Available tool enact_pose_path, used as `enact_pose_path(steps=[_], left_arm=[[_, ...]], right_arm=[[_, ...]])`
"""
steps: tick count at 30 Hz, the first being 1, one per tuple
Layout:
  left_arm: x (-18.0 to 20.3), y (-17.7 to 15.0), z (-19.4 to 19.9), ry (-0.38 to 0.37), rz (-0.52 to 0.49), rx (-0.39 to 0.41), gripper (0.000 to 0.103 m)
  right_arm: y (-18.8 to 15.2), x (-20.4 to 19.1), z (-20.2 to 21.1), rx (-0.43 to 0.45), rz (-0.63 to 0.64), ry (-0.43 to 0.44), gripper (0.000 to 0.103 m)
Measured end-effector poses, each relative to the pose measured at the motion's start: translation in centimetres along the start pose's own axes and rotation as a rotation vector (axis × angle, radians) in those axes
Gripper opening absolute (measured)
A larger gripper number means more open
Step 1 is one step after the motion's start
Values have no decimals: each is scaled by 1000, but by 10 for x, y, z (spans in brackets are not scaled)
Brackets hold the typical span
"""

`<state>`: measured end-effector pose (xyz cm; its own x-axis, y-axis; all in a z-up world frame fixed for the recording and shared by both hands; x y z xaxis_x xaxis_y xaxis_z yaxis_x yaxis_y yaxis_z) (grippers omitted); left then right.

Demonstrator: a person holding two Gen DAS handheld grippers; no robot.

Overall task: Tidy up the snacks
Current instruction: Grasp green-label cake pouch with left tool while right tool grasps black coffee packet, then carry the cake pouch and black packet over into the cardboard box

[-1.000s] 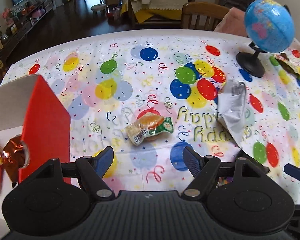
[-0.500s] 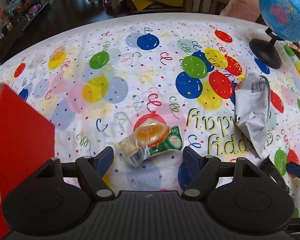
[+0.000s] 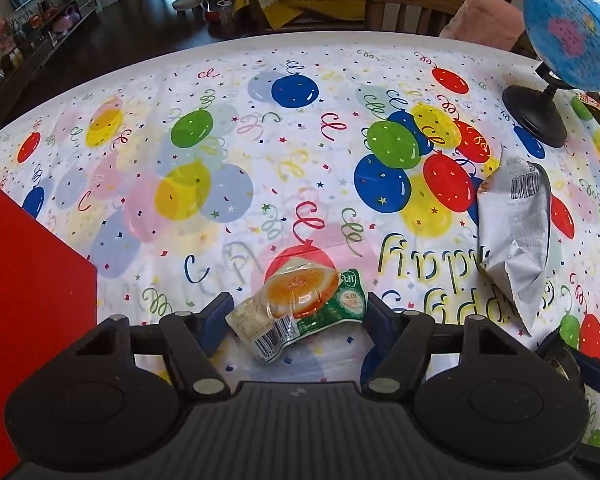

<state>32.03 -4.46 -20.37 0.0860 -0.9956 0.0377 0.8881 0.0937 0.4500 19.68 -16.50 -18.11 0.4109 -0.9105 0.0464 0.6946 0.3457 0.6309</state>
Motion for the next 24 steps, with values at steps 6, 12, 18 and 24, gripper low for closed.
enact_pose_path(steps=[6, 12, 18, 24], left_arm=[[-2, -1, 2, 6, 7, 3, 59], [-5, -5, 10, 8, 26, 5, 57], [-6, -14, 32, -2, 42, 13, 57], [0, -27, 67, -8, 26, 56, 57]], right_arm=[[0, 0, 4, -4, -14, -24, 33], [-4, 5, 15, -2, -47, -57, 33], [-6, 6, 37, 28, -76, -74, 33], [-7, 4, 65, 64, -103, -69, 33]])
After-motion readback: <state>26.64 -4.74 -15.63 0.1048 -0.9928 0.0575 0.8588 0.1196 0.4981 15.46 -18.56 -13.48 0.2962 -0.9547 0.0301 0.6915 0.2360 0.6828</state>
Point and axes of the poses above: each gripper's, at about its wrist camera, not at the fingertips, and z roughly against the way its jaws point, x to its right, y to its top, the point moved 1 cm from there along -z, roughly the way its jaws point, and after that the axes turned 6 degrees about z, right-handed, at the moved point
